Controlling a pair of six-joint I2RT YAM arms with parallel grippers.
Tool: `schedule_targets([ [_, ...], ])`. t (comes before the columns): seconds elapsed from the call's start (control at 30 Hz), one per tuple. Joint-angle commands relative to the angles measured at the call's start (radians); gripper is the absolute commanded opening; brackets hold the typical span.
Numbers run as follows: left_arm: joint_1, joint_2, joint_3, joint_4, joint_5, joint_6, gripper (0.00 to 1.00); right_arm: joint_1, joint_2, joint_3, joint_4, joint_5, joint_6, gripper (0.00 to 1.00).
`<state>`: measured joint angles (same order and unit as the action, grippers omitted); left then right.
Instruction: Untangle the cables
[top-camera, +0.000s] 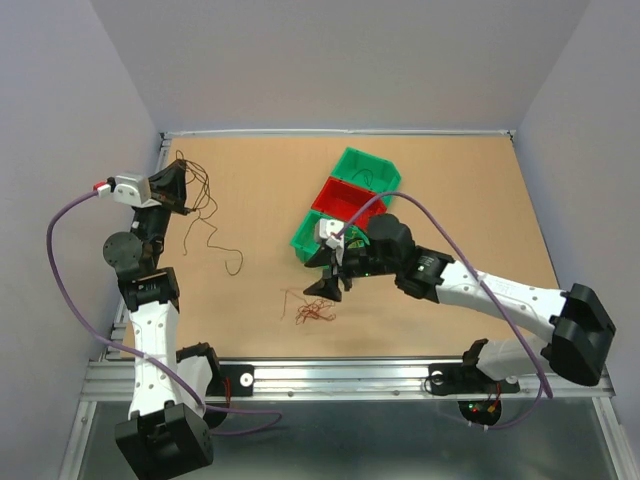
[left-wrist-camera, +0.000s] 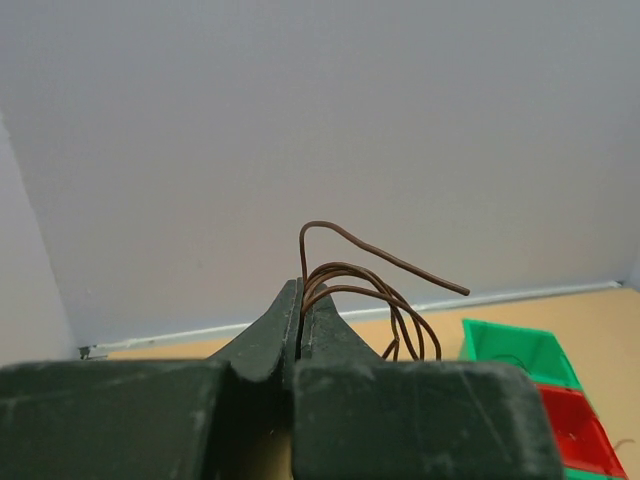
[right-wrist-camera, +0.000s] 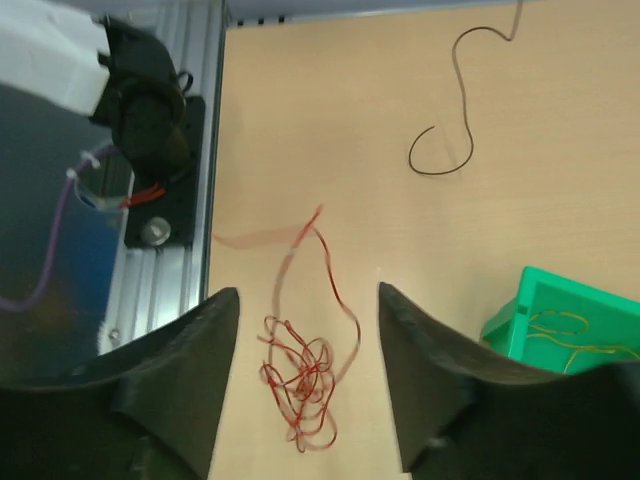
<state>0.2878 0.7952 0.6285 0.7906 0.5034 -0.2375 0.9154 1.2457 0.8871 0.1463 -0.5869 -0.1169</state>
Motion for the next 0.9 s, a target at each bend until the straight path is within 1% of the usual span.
schedule_targets([
  [0.0, -0.007, -0.039, 0.005, 0.067, 0.155, -0.005, 0.00, 0.054, 0.089, 0.124, -0.085, 0.050, -0.113, 0.71],
  [0.03, -0.013, -0.043, 0.007, 0.068, 0.188, -0.005, 0.00, 0.054, 0.104, 0.144, -0.083, 0.068, -0.106, 0.73],
  [0.1, -0.024, -0.057, 0.007, 0.068, 0.230, 0.001, 0.00, 0.053, 0.148, 0.194, -0.061, 0.105, -0.090, 0.74],
  [0.13, -0.039, -0.057, 0.007, 0.068, 0.278, 0.006, 0.00, 0.054, 0.159, 0.203, -0.039, 0.108, -0.089, 0.73],
  [0.2, -0.059, -0.059, 0.005, 0.068, 0.346, 0.015, 0.00, 0.054, 0.166, 0.164, 0.146, 0.134, -0.064, 0.73],
  [0.27, -0.099, -0.059, 0.002, 0.067, 0.371, 0.029, 0.00, 0.054, 0.166, 0.072, 0.360, 0.169, -0.066, 0.73],
  [0.3, -0.110, -0.059, -0.004, 0.067, 0.379, 0.047, 0.00, 0.053, 0.172, -0.003, 0.556, 0.174, -0.069, 0.75],
  [0.37, -0.130, -0.062, -0.010, 0.064, 0.397, 0.064, 0.00, 0.054, 0.219, -0.033, 0.683, 0.196, -0.060, 0.77],
  [0.43, -0.163, -0.063, -0.027, 0.064, 0.406, 0.082, 0.00, 0.053, 0.276, 0.010, 0.697, 0.223, -0.052, 0.75],
  [0.5, -0.202, -0.059, -0.033, 0.062, 0.409, 0.093, 0.01, 0.054, 0.311, 0.032, 0.714, 0.219, -0.055, 0.75],
  [0.6, -0.231, -0.048, -0.041, 0.052, 0.402, 0.112, 0.01, 0.054, 0.374, 0.062, 0.766, 0.226, -0.040, 0.75],
  [0.73, -0.257, -0.045, -0.041, 0.026, 0.386, 0.129, 0.01, 0.056, 0.435, 0.111, 0.794, 0.246, -0.032, 0.75],
  [0.8, -0.260, -0.050, -0.041, 0.016, 0.383, 0.138, 0.01, 0.056, 0.460, 0.125, 0.808, 0.259, -0.026, 0.69],
  [0.83, -0.260, -0.053, -0.041, 0.009, 0.380, 0.142, 0.01, 0.056, 0.468, 0.131, 0.814, 0.275, -0.017, 0.62],
  [0.87, -0.260, -0.060, -0.039, 0.006, 0.379, 0.147, 0.01, 0.057, 0.475, 0.141, 0.819, 0.282, -0.012, 0.59],
])
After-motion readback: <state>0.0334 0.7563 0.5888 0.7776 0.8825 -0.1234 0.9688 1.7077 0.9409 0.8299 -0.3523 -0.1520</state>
